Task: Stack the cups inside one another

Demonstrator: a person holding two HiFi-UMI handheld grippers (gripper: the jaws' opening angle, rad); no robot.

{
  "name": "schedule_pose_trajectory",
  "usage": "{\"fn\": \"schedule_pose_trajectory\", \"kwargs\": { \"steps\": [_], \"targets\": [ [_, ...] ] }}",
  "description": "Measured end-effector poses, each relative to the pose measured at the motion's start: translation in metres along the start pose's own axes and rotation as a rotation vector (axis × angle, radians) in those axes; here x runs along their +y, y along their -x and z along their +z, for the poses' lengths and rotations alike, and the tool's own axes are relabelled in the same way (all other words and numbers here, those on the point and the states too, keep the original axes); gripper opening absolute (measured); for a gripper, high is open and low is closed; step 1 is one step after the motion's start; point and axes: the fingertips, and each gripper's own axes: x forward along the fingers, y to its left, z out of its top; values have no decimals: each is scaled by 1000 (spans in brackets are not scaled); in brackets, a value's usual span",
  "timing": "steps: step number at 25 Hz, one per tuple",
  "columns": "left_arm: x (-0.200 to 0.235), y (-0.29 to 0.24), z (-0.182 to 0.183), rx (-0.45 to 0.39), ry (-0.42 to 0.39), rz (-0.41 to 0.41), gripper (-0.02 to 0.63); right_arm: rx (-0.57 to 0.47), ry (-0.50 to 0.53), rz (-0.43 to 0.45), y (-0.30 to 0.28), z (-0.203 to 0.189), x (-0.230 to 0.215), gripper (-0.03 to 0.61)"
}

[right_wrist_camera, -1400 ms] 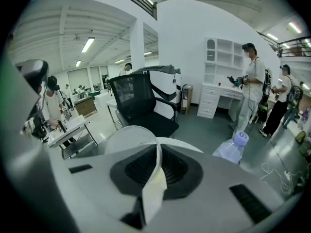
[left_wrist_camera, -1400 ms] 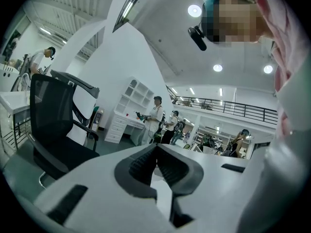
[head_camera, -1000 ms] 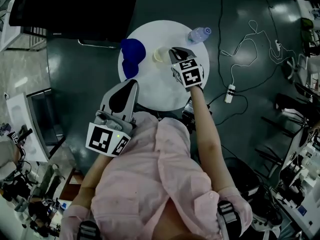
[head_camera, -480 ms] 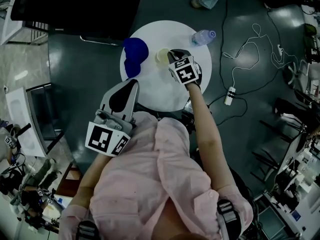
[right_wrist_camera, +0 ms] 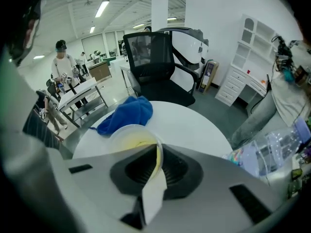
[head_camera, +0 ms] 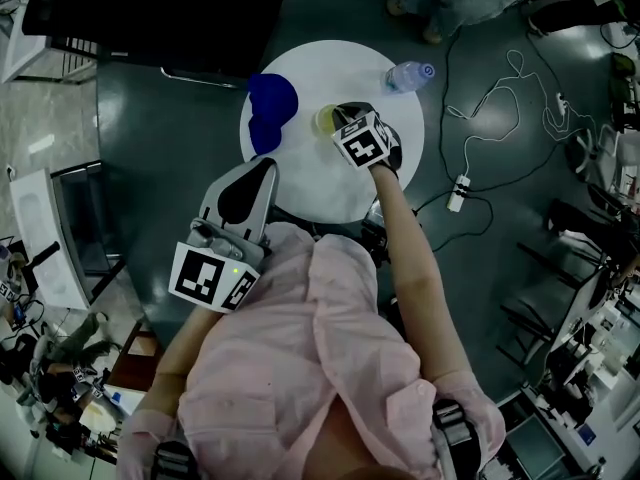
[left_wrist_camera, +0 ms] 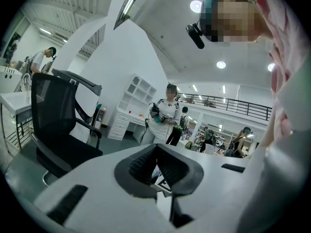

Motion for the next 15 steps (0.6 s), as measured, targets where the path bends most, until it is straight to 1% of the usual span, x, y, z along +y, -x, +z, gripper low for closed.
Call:
{"fn": "schedule_pose_trajectory", "kwargs": {
  "steps": [3, 8, 10, 12, 15],
  "targets": [
    [-2, -1, 0, 2, -1, -3, 18, -2, 18, 2, 0, 0, 1, 43],
    [-4, -2, 0, 4, -2, 2, 18, -18, 95, -16, 4, 2, 2, 44],
    [-4, -2, 0, 4, -1, 4, 18, -21, 104, -13, 4, 2, 2, 45],
    [-4, -1, 1, 3, -1, 4, 18, -25, 99, -7, 5, 3, 2, 92],
    [-4, -1, 0, 5, -3, 2, 18, -35, 99, -6, 6, 4, 2, 125]
  ]
}}
